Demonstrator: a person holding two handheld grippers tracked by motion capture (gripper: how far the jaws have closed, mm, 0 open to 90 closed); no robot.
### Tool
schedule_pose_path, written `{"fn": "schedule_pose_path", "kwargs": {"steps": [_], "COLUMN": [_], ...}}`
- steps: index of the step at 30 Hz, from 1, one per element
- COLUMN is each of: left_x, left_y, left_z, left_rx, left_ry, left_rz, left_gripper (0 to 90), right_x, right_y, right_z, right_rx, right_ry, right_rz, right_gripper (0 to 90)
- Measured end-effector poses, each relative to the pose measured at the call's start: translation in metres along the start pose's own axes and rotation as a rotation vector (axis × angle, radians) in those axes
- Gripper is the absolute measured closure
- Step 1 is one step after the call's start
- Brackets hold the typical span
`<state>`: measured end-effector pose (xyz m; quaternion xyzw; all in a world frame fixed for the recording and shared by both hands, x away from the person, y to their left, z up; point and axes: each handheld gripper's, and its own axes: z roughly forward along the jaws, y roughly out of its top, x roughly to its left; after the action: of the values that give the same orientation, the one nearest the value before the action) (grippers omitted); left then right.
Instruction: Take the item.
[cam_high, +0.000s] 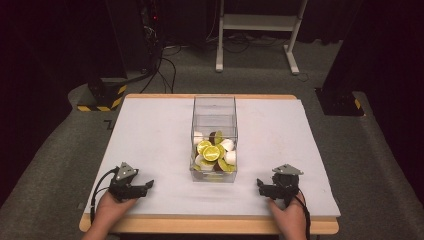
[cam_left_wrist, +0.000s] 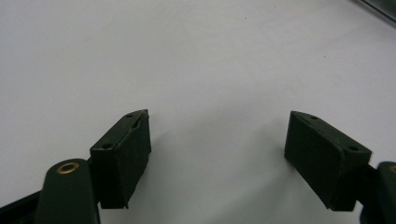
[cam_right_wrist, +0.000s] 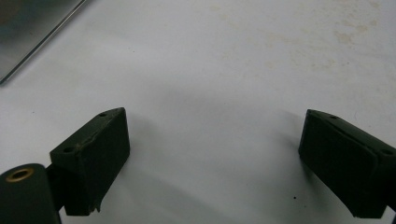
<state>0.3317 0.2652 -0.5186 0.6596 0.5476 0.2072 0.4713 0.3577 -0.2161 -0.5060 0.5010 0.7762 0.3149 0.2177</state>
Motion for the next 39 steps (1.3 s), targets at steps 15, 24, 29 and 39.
{"fn": "schedule_pose_path", "kwargs": {"steps": [15, 24, 29, 39], "left_x": [-0.002, -0.004, -0.003, -0.012], "left_y": [0.0, 0.001, 0.004, 0.009], "left_z": [0.001, 0.002, 0.0, -0.004], "left_rx": [-0.011, -0.013, 0.006, -0.014], "left_ry": [0.013, 0.02, -0.001, -0.019], "left_rz": [-0.014, -0.029, -0.039, -0.023], "left_gripper": [22.6, 21.9, 21.2, 22.3], "right_x": [-0.001, -0.001, -0.001, -0.001], "right_y": [0.001, 0.001, 0.0, 0.0], "right_z": [0.0, 0.0, 0.0, 0.0], "right_rx": [0.007, 0.005, 0.003, 0.004], "right_ry": [0.009, 0.008, 0.005, 0.007], "right_rz": [0.005, 0.002, 0.003, 0.002], "right_gripper": [8.2, 8.2, 8.2, 8.2]}}
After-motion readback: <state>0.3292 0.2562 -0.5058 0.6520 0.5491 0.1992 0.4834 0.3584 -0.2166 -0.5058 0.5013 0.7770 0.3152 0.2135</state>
